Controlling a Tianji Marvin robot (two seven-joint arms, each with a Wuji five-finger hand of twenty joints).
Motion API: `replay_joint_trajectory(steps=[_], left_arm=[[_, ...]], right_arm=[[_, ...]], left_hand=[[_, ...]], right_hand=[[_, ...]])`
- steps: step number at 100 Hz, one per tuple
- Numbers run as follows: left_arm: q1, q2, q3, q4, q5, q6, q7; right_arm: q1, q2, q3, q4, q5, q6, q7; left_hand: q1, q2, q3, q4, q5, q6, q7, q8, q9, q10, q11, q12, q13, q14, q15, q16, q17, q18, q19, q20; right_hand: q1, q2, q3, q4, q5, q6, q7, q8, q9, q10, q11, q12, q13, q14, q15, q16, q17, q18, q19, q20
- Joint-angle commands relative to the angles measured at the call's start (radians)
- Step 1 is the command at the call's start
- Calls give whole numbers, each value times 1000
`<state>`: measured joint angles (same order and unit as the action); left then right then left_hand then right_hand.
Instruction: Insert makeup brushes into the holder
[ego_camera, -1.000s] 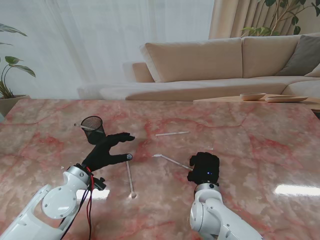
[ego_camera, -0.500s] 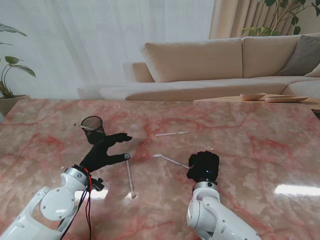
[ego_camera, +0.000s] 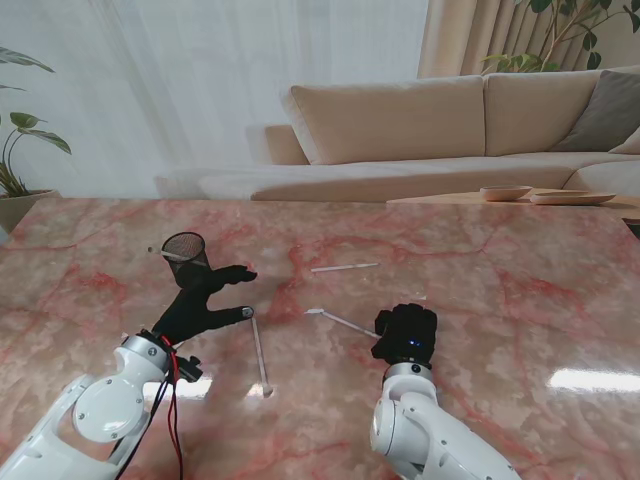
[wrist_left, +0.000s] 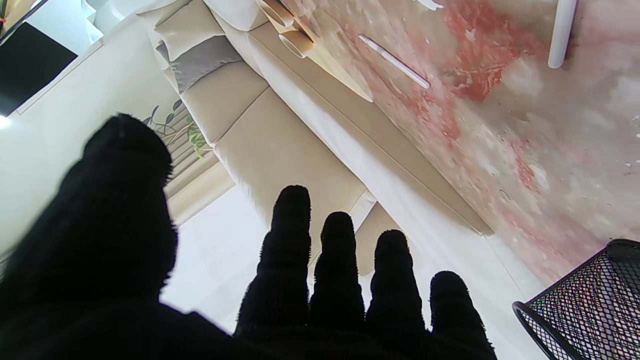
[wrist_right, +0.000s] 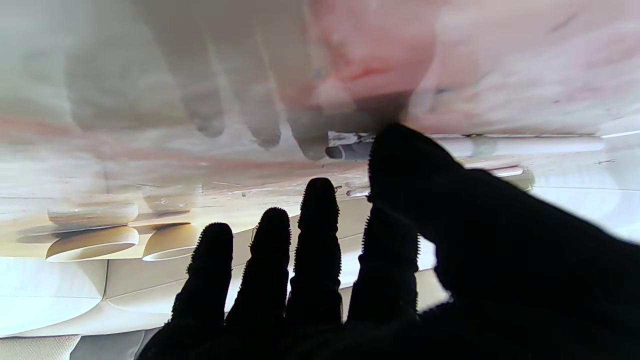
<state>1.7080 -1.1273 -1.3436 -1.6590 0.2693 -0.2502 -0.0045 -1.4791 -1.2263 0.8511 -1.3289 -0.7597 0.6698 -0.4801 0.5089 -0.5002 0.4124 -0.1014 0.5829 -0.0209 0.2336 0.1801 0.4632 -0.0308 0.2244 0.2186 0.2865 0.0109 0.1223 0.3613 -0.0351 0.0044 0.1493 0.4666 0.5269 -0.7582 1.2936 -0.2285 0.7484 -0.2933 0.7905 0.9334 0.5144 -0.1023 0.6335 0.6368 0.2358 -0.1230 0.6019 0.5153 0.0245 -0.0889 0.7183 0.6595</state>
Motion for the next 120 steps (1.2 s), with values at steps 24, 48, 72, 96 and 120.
replay_joint_trajectory(steps=[24, 48, 72, 96, 120], left_arm=[[11, 0, 0, -1, 4, 5, -3], [10, 0, 2, 2, 4, 4, -3], [11, 3, 6, 2, 8, 9, -12], [0, 9, 17, -3, 24, 26, -33], [-34, 17, 46, -8, 33, 64, -74]], right_arm=[[-53, -9, 22, 38, 18, -56, -39], [-68, -5, 52, -8, 8, -82, -54], [-77, -4, 74, -42, 5, -103, -64], [-89, 19, 92, -102, -46, -121, -27], [-99, 41, 117, -156, -106, -158, -7]], left_hand=[[-20, 36, -9, 10, 24, -2, 5, 9, -17, 5, -2, -6, -31, -44, -16, -3, -13, -23, -40, 1], [-17, 41, -16, 12, 22, -3, 5, 9, -15, 6, -1, -6, -31, -42, -16, -3, -13, -18, -39, 1], [-14, 45, -18, 14, 23, -1, 6, 9, -17, 11, -1, -6, -35, -39, -17, -3, -14, -15, -39, 2], [5, 33, 1, 17, 32, 16, 5, 8, 0, 12, 3, -5, -24, -19, -10, 3, -16, -5, -33, 9], [3, 8, 87, 6, 45, 32, -18, -5, 34, 21, 11, 0, -9, 2, 2, 20, -19, -2, -20, 32]], right_hand=[[-25, -16, 107, 6, 173, 10, 129, 53, 50, -57, 80, 73, 48, -44, 60, 34, 0, -31, 65, 29], [-40, -18, 118, 14, 174, 11, 130, 58, 99, -66, 109, 102, 73, -47, 80, 44, 9, -32, 80, 33], [-42, -6, 112, 16, 166, 9, 128, 69, 134, -64, 104, 181, 89, -47, 94, 56, 14, -31, 93, 37], [-30, -19, 114, 21, 172, 15, 131, 66, 147, -60, 95, 195, 94, -43, 95, 57, 17, -24, 95, 37], [-30, -16, 109, 20, 170, 17, 134, 64, 149, -60, 88, 203, 94, -42, 93, 58, 18, -22, 96, 35]])
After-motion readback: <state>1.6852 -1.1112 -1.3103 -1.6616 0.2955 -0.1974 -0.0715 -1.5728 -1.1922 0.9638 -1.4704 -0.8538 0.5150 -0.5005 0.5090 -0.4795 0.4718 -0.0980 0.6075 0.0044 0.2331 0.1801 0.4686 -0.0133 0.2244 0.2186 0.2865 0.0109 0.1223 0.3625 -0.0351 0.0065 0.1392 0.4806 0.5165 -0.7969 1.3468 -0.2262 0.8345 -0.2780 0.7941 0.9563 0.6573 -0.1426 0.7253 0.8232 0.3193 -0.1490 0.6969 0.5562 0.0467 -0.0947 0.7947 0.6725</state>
